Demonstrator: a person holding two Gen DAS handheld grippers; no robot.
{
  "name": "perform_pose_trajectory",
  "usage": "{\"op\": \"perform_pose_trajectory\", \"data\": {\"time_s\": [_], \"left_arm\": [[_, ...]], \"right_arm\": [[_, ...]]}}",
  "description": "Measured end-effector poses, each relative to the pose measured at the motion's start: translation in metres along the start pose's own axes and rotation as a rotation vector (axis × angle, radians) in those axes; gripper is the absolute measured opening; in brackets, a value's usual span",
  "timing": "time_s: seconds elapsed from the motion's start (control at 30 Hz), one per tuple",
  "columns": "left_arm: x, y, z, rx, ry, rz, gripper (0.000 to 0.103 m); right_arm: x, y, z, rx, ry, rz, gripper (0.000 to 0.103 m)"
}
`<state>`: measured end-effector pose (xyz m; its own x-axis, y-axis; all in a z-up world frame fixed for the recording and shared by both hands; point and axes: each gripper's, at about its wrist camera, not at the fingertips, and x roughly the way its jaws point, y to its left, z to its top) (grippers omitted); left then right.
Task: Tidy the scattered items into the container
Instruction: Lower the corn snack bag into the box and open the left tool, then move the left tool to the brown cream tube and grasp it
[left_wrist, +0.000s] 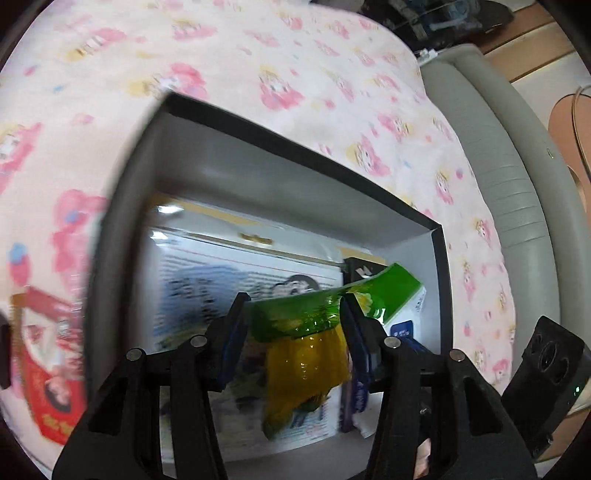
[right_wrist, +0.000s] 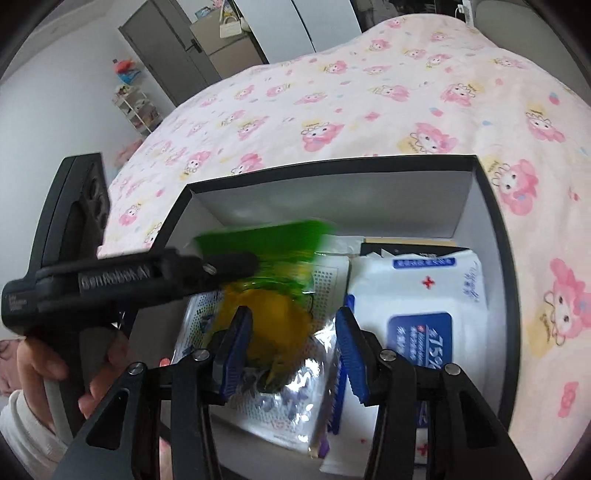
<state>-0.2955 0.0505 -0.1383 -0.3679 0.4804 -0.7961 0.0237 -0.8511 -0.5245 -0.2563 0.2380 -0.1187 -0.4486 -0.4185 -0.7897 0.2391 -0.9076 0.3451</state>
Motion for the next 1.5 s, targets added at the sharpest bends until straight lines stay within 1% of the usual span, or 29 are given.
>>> {"op": "perform_pose_trajectory", "data": {"time_s": [0.03, 0.07, 0.1, 0.17, 0.2, 0.27, 0.33, 0.4, 0.43, 0.5, 0.6, 0.7, 0.83, 0.9, 0.97, 1.03, 1.07, 1.13, 1.2, 1.3, 1.33, 1.4, 1.5], "left_arm": [[-0.004, 0.001, -0.006, 0.011, -0.011, 0.018, 0.045], [-0.008, 0.0, -0.011, 0.024, -0.006, 0.035, 0.043], [-0.012, -0.002, -0.016, 0.038, -0.001, 0.052, 0.037], [-0.019, -0.004, -0.027, 0.064, 0.011, 0.087, 0.031], [-0.019, -0.004, -0.033, 0.062, 0.03, 0.103, 0.028], [-0.016, -0.003, -0.038, 0.054, 0.067, 0.107, 0.026], [-0.009, -0.004, -0.041, 0.067, 0.089, 0.097, 0.026], [-0.001, -0.004, -0.038, 0.071, 0.101, 0.103, 0.025], [0.003, -0.004, -0.035, 0.067, 0.102, 0.092, 0.025], [0.011, -0.003, -0.03, 0.055, 0.099, 0.077, 0.024], [0.024, -0.003, -0.019, 0.046, 0.085, 0.075, 0.023], [0.027, -0.003, -0.009, 0.017, 0.093, 0.032, 0.022], [0.007, -0.01, -0.015, 0.036, 0.072, -0.02, 0.022], [-0.004, -0.018, -0.024, 0.069, 0.055, -0.022, 0.023], [-0.026, -0.022, -0.037, 0.1, 0.026, -0.036, 0.026], [-0.044, -0.024, -0.047, 0.121, -0.005, -0.054, 0.033], [-0.057, -0.027, -0.053, 0.138, -0.025, -0.059, 0.036], [-0.084, -0.032, -0.068, 0.183, -0.071, -0.071, 0.04], [-0.106, -0.045, -0.082, 0.234, -0.111, -0.071, 0.042], [-0.131, -0.06, -0.101, 0.297, -0.162, -0.069, 0.047], [-0.138, -0.062, -0.105, 0.307, -0.176, -0.071, 0.048], [-0.157, -0.062, -0.119, 0.32, -0.205, -0.068, 0.048], [-0.181, -0.054, -0.137, 0.325, -0.232, -0.088, 0.049]], "right_arm": [[-0.002, 0.001, -0.003, -0.006, -0.002, 0.003, 0.044], [-0.004, 0.001, -0.006, -0.013, -0.004, 0.006, 0.044], [-0.006, 0.002, -0.009, -0.019, -0.005, 0.009, 0.043], [-0.003, 0.007, -0.015, -0.041, 0.019, 0.036, 0.04], [0.0, 0.011, -0.019, -0.058, 0.039, 0.045, 0.039], [0.002, 0.018, -0.024, -0.085, 0.061, 0.048, 0.037], [0.007, 0.023, -0.026, -0.103, 0.083, 0.049, 0.037], [0.016, 0.024, -0.025, -0.106, 0.099, 0.022, 0.037], [0.019, 0.023, -0.024, -0.098, 0.102, 0.01, 0.037], [0.02, 0.02, -0.023, -0.079, 0.097, 0.007, 0.037], [0.017, 0.012, -0.022, -0.048, 0.074, -0.013, 0.037], [0.011, 0.005, -0.023, -0.023, 0.05, -0.033, 0.037], [-0.001, -0.004, -0.025, 0.019, 0.024, -0.052, 0.037], [-0.011, -0.004, -0.027, 0.021, 0.002, -0.074, 0.037], [-0.026, -0.001, -0.031, 0.033, -0.026, -0.102, 0.037], [-0.042, 0.004, -0.035, 0.045, -0.056, -0.117, 0.038], [-0.05, 0.006, -0.037, 0.051, -0.072, -0.125, 0.038], [-0.069, 0.015, -0.044, 0.048, -0.103, -0.144, 0.039], [-0.087, 0.029, -0.051, 0.034, -0.132, -0.156, 0.039], [-0.111, 0.051, -0.063, 0.008, -0.166, -0.156, 0.04], [-0.117, 0.06, -0.065, -0.001, -0.177, -0.155, 0.043], [-0.13, 0.077, -0.073, -0.019, -0.2, -0.162, 0.046], [-0.145, 0.097, -0.087, -0.044, -0.221, -0.161, 0.046]]}}
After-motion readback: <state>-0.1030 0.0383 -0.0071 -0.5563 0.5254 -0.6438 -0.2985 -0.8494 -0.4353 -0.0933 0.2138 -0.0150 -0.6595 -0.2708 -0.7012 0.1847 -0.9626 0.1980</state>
